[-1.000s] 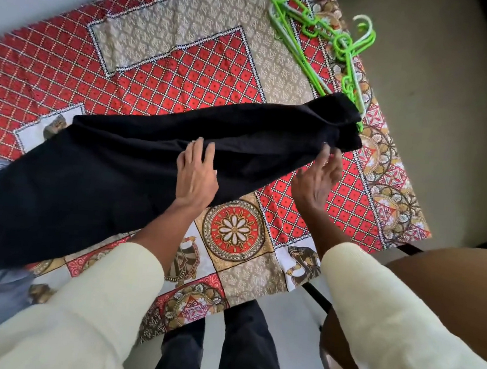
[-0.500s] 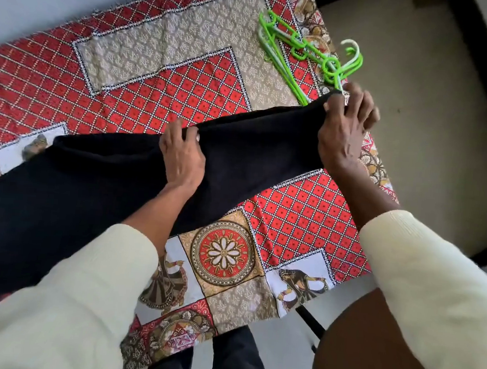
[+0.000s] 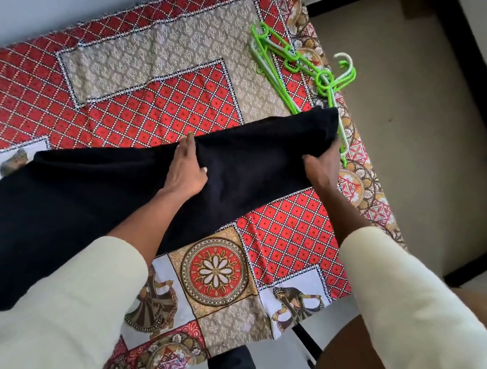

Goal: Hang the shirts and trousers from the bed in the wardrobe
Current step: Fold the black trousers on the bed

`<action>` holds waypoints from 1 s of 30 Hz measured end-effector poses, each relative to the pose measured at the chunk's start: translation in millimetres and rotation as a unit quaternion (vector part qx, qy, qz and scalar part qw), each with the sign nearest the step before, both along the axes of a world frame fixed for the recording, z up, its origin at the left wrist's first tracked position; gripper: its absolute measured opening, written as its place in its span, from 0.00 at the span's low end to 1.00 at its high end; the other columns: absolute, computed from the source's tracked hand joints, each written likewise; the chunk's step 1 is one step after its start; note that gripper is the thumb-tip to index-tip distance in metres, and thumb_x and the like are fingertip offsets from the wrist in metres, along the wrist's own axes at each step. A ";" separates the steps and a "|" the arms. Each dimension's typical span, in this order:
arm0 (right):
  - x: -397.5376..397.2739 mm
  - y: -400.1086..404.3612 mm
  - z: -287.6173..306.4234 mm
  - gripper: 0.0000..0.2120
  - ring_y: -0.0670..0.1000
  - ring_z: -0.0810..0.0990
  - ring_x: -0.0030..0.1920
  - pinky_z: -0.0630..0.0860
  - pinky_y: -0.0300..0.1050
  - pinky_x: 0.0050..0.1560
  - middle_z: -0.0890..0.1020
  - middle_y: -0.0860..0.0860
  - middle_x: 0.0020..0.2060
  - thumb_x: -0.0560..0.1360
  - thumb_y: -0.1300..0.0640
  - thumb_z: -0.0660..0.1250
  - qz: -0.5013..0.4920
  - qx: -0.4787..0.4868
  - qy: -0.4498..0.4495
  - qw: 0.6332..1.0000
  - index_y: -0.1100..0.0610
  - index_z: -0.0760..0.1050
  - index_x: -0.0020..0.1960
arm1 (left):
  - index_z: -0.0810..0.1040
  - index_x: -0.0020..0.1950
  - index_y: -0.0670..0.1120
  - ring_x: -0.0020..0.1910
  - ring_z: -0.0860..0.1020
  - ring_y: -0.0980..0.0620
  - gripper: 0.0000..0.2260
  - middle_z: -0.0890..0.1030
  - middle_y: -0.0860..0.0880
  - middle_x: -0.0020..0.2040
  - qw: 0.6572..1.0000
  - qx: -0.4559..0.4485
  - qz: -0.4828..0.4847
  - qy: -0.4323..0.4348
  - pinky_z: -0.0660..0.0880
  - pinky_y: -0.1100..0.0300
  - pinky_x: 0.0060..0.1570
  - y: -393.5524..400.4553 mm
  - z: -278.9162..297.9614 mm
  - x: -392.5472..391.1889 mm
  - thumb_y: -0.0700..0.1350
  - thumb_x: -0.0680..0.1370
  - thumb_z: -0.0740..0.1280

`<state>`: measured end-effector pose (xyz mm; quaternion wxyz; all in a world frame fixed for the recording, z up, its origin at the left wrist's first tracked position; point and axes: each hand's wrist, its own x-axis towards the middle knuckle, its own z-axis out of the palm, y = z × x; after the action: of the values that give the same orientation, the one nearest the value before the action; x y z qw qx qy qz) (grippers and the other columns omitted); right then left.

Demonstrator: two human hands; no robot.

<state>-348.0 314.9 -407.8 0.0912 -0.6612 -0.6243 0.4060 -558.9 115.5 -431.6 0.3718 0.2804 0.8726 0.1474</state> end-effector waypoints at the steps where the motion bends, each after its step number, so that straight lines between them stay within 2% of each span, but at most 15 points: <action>1: -4.6 12.9 -0.7 0.42 0.55 0.76 0.61 0.76 0.52 0.60 0.76 0.53 0.63 0.67 0.62 0.71 -0.013 -0.038 0.011 0.999 0.56 0.55 0.76 | 0.40 0.80 0.47 0.80 0.49 0.44 0.40 0.46 0.43 0.81 1.000 -0.015 -0.019 0.007 0.58 0.46 0.76 -1.3 -4.3 0.6 0.44 0.80 0.66; 3: -15.1 37.4 2.4 0.42 0.53 0.77 0.58 0.75 0.47 0.55 0.77 0.51 0.58 0.65 0.60 0.77 -0.018 -0.100 0.019 0.995 0.55 0.61 0.74 | 0.42 0.81 0.45 0.80 0.45 0.45 0.38 0.44 0.43 0.81 0.998 -0.045 -0.034 0.005 0.55 0.48 0.77 -3.2 -9.3 0.1 0.45 0.81 0.65; 6: -24.8 63.3 2.0 0.45 0.57 0.72 0.65 0.73 0.55 0.64 0.74 0.53 0.62 0.52 0.46 0.81 0.071 -0.088 -0.072 0.991 0.51 0.71 0.67 | 0.45 0.81 0.45 0.80 0.45 0.46 0.36 0.44 0.44 0.81 0.998 -0.060 -0.030 -0.004 0.55 0.48 0.76 -2.7 -12.3 -2.8 0.46 0.81 0.65; 10: -36.4 75.5 9.4 0.43 0.56 0.61 0.71 0.63 0.54 0.72 0.63 0.50 0.72 0.57 0.47 0.81 0.179 -0.076 -0.108 0.975 0.54 0.71 0.69 | 0.46 0.81 0.47 0.80 0.45 0.46 0.36 0.43 0.44 0.81 0.997 -0.062 -0.036 -0.013 0.55 0.48 0.76 -1.0 -14.2 -4.7 0.45 0.80 0.66; 12: -44.6 75.7 19.7 0.39 0.55 0.66 0.68 0.67 0.50 0.67 0.69 0.48 0.69 0.57 0.49 0.81 0.214 -0.026 -0.096 0.972 0.56 0.75 0.65 | 0.47 0.81 0.47 0.80 0.45 0.45 0.36 0.43 0.44 0.81 0.997 -0.066 -0.040 -0.012 0.56 0.47 0.76 -1.1 -15.2 -4.8 0.45 0.80 0.66; 13: -47.6 73.1 27.3 0.32 0.53 0.71 0.63 0.71 0.46 0.60 0.74 0.49 0.63 0.59 0.52 0.80 0.217 -0.011 -0.076 0.973 0.56 0.76 0.61 | 0.47 0.81 0.47 0.80 0.45 0.45 0.36 0.43 0.44 0.81 0.997 -0.068 -0.042 -0.013 0.56 0.47 0.76 -1.7 -15.7 -4.2 0.46 0.80 0.66; 15: -51.9 71.1 43.4 0.20 0.50 0.78 0.51 0.71 0.40 0.46 0.80 0.49 0.51 0.65 0.57 0.78 0.200 -0.030 -0.022 0.979 0.55 0.77 0.55 | 0.47 0.81 0.47 0.80 0.45 0.45 0.37 0.43 0.44 0.81 0.997 -0.068 -0.040 -0.017 0.57 0.45 0.76 -2.7 -16.0 -3.9 0.45 0.80 0.67; 18: -53.5 77.5 62.7 0.23 0.48 0.79 0.50 0.72 0.40 0.44 0.81 0.48 0.51 0.67 0.57 0.78 0.145 -0.085 0.023 0.986 0.54 0.73 0.59 | 0.46 0.81 0.46 0.80 0.46 0.43 0.37 0.43 0.43 0.81 0.997 -0.065 -0.045 -0.003 0.57 0.44 0.76 -2.2 -11.6 -1.1 0.44 0.80 0.67; 20: -50.6 81.6 59.0 0.27 0.52 0.76 0.55 0.72 0.44 0.49 0.77 0.52 0.56 0.71 0.60 0.74 0.057 0.008 -0.072 0.996 0.58 0.66 0.65 | 0.47 0.80 0.44 0.79 0.48 0.41 0.36 0.45 0.40 0.80 0.992 -0.084 -0.068 0.067 0.57 0.43 0.75 -2.4 -9.9 5.1 0.43 0.79 0.66; 22: -44.9 78.9 52.5 0.25 0.59 0.73 0.61 0.69 0.49 0.57 0.72 0.58 0.62 0.73 0.68 0.65 0.027 0.165 -0.220 0.961 0.61 0.64 0.68 | 0.53 0.78 0.41 0.77 0.55 0.38 0.34 0.53 0.37 0.78 0.979 -0.104 -0.063 0.166 0.61 0.43 0.72 -6.1 -7.8 16.0 0.42 0.78 0.68; 23: -43.4 72.1 50.1 0.25 0.60 0.71 0.62 0.68 0.50 0.59 0.70 0.59 0.64 0.71 0.70 0.62 0.030 0.221 -0.248 0.943 0.62 0.65 0.67 | 0.59 0.75 0.39 0.73 0.62 0.37 0.30 0.60 0.35 0.75 0.971 -0.107 -0.045 0.207 0.66 0.43 0.68 -9.1 -7.2 22.4 0.41 0.77 0.68; 25: -46.3 44.3 37.8 0.21 0.61 0.72 0.57 0.69 0.51 0.55 0.72 0.61 0.59 0.67 0.72 0.60 0.108 0.282 -0.190 0.934 0.64 0.71 0.59 | 0.67 0.67 0.39 0.62 0.71 0.38 0.21 0.70 0.37 0.65 0.969 -0.111 -0.010 0.218 0.72 0.46 0.59 -16.0 -8.0 34.7 0.41 0.77 0.68; 27: -54.2 -1.0 17.8 0.14 0.62 0.73 0.52 0.73 0.53 0.49 0.74 0.60 0.53 0.67 0.69 0.60 0.273 0.283 -0.104 0.914 0.62 0.74 0.51 | 0.69 0.65 0.39 0.61 0.72 0.39 0.17 0.71 0.38 0.63 0.981 -0.115 -0.014 0.157 0.72 0.47 0.58 -25.8 -16.7 44.7 0.43 0.79 0.65; 28: -56.8 -26.0 4.2 0.12 0.61 0.73 0.54 0.75 0.54 0.51 0.75 0.59 0.54 0.70 0.66 0.61 0.372 0.236 -0.084 0.894 0.61 0.75 0.52 | 0.69 0.66 0.39 0.63 0.70 0.40 0.17 0.71 0.39 0.64 0.986 -0.105 -0.033 0.126 0.71 0.47 0.60 -32.6 -22.1 47.6 0.44 0.80 0.64; 30: -52.5 -65.7 -24.1 0.18 0.58 0.69 0.67 0.71 0.54 0.63 0.71 0.55 0.67 0.77 0.57 0.62 0.537 0.112 -0.122 0.827 0.55 0.73 0.66 | 0.68 0.71 0.40 0.69 0.67 0.42 0.20 0.68 0.41 0.69 0.993 -0.060 -0.073 0.067 0.67 0.49 0.68 -44.7 -26.8 45.8 0.45 0.80 0.63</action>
<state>-400.5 249.1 -431.9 -0.1453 -0.2507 -0.9280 0.2341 -513.1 70.8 -458.4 0.3381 0.3297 0.8802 0.0482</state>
